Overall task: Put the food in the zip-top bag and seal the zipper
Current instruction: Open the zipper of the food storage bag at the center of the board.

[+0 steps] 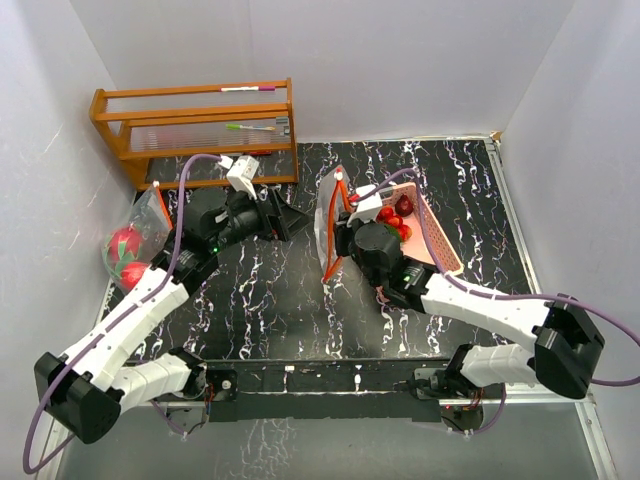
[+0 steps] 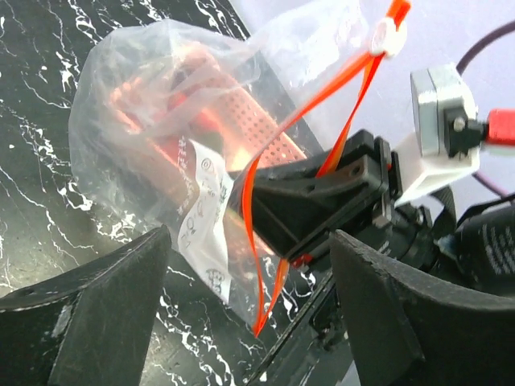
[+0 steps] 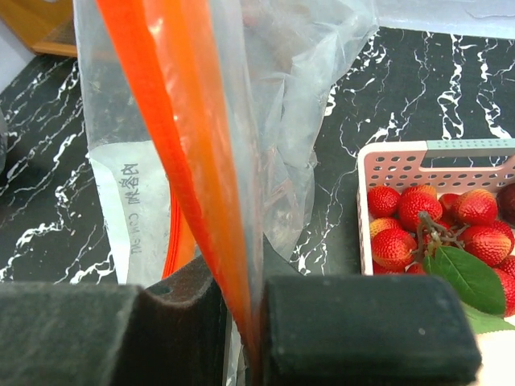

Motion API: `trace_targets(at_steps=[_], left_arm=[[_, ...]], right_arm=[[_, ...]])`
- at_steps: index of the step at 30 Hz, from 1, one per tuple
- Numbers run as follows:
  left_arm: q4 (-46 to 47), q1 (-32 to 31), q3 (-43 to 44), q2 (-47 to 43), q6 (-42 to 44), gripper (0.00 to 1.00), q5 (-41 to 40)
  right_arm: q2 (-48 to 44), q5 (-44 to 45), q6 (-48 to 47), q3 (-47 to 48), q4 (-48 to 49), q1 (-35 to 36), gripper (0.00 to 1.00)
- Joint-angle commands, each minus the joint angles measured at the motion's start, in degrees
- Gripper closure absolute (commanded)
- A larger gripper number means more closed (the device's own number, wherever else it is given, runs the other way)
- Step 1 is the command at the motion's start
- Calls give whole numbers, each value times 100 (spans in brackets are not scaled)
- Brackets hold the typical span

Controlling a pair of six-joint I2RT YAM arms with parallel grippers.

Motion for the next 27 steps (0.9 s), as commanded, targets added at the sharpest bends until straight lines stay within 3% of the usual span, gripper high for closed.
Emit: trace_targets(at_steps=[1,9,14,17,22,27], left_arm=[[471,-32,229,175,-454,27,-380],[629,-264,352,375,-502,51,-678],[700,-402,281,292,-564,59,-699],[806,-466,248,302,-609,59,-711],[701,-610,359,598,-441,44,-961],[788,-795,439,868,-295,41,-1150]], right_arm=[[149,247,-34,384,303,115,91],[320,438,7,568,227,136,90],[389,449,10,654,132,135,90],[400,408,34,671,118,143,90],[443,322,44,764,42,153,90],[478,266,36,807,-25,162,90]])
